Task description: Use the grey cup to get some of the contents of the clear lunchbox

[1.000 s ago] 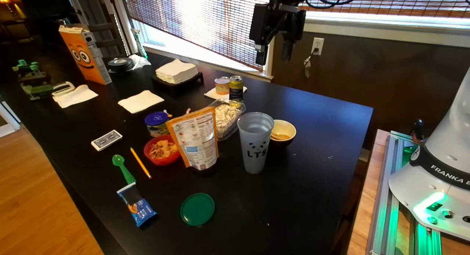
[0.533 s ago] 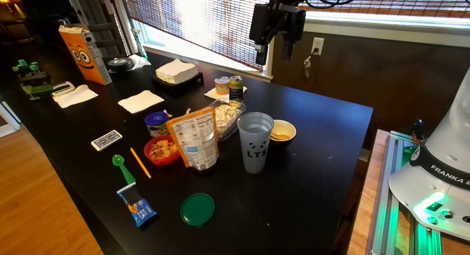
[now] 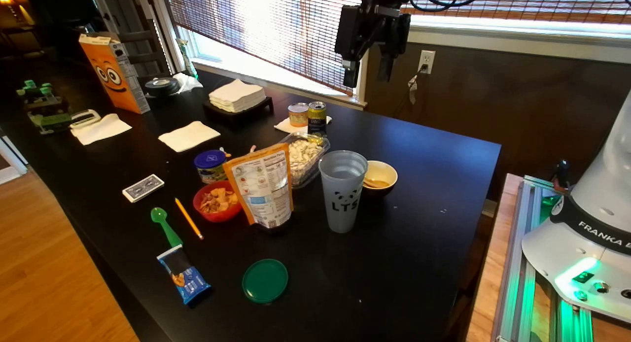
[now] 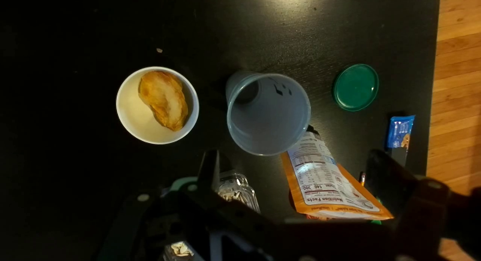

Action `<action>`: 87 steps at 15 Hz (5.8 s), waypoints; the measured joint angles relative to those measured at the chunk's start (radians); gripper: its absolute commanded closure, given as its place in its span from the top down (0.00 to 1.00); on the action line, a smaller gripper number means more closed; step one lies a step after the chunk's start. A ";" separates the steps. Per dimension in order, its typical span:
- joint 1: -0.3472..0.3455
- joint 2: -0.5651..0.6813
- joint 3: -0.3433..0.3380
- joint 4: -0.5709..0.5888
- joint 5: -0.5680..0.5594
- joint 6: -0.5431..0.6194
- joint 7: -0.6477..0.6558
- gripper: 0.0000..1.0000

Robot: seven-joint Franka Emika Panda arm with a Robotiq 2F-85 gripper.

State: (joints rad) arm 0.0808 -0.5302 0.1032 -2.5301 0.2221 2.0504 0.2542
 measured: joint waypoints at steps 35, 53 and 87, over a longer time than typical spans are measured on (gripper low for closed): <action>0.066 0.265 -0.041 -0.132 -0.204 0.416 -0.481 0.66; -0.012 0.424 -0.081 -0.030 -0.203 0.501 -0.483 0.02; -0.206 0.474 -0.271 -0.018 -0.171 0.617 -0.328 0.76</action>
State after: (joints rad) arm -0.1254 -0.0561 -0.1677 -2.5482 0.0512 2.6676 -0.0743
